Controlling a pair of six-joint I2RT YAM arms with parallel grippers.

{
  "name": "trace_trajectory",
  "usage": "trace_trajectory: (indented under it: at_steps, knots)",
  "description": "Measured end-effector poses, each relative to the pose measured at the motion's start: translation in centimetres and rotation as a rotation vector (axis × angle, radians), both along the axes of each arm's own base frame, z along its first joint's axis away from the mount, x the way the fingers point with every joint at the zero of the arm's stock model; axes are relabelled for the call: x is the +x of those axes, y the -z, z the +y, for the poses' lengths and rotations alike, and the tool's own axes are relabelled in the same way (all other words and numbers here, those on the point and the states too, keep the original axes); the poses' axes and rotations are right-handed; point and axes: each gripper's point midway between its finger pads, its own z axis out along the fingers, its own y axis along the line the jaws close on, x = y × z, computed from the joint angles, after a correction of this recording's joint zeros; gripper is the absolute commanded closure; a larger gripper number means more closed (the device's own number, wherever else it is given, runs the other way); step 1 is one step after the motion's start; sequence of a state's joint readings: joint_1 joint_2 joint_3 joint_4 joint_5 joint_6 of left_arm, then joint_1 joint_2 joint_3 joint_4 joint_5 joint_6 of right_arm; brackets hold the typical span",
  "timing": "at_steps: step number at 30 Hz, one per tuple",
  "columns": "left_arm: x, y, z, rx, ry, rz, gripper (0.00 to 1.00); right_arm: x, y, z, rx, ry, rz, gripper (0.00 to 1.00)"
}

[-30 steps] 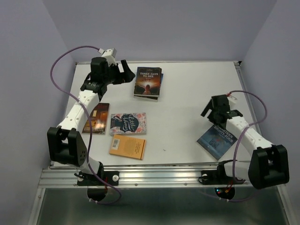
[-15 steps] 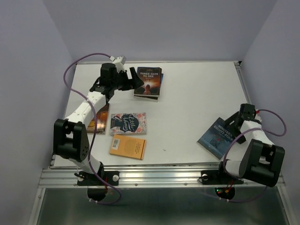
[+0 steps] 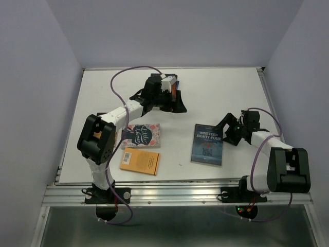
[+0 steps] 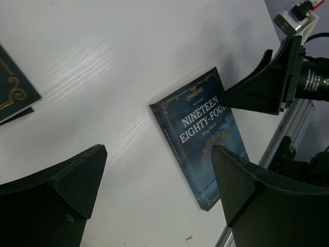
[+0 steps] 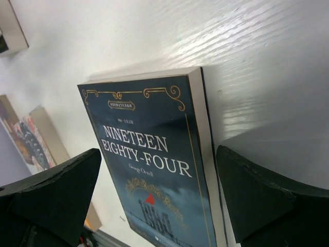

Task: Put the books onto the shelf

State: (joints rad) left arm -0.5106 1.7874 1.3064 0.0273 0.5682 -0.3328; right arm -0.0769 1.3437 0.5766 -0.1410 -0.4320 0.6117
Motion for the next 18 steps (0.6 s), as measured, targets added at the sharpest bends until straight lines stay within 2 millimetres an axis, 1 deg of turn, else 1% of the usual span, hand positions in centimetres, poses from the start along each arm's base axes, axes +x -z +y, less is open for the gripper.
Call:
trace_trajectory:
  at_steps: [2, 6, 8, 14, 18]
  knots:
    - [-1.0, 0.8, -1.5, -0.005, 0.046, 0.024, 0.09, -0.3, -0.2, 1.0, 0.031, -0.018, 0.009, 0.0]
    - [-2.9, 2.9, -3.8, 0.002, 0.119, 0.076, 0.09, -0.3, -0.7, 1.1, 0.045, -0.014, 0.004, 0.0]
    - [-3.6, 4.0, -4.6, 0.008, 0.143, 0.103, 0.09, -0.3, -1.1, 1.4, 0.058, -0.024, -0.006, 0.0]
    - [-5.7, 7.0, -6.2, 0.025, 0.203, 0.186, 0.12, -0.4, -2.0, 2.1, 0.092, -0.054, -0.024, 0.0]
    - [-6.5, 8.2, -6.7, 0.035, 0.219, 0.224, 0.14, -0.6, -2.3, 2.5, 0.117, -0.075, -0.027, 0.0]
